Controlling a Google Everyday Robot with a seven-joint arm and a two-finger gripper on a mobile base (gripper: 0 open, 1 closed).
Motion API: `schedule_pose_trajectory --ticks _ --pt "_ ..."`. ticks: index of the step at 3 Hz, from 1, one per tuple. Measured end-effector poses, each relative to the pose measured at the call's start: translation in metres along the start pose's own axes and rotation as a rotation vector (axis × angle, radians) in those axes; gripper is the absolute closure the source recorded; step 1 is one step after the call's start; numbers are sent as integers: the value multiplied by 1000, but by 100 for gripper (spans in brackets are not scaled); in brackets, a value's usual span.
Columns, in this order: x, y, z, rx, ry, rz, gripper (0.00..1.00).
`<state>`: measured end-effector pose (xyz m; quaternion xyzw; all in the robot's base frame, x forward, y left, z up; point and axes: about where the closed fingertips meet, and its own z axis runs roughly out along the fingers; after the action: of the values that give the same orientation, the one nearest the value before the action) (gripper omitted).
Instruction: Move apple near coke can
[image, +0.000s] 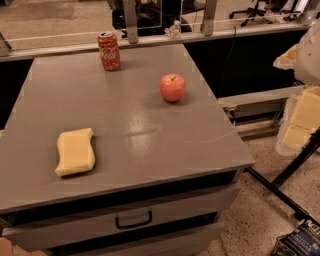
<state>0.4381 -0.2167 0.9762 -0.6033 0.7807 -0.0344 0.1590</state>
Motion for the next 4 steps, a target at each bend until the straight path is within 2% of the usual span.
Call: schedule_pose_trajectory --ticks 1,2,3,4 --pt "0 0 0 0 0 0 0" --pt "0 -4 -3 23 -63 19 0" --pt "-9 -18 -4 59 -234 56 0" --pt "-33 -80 35 94 -439 55 0"
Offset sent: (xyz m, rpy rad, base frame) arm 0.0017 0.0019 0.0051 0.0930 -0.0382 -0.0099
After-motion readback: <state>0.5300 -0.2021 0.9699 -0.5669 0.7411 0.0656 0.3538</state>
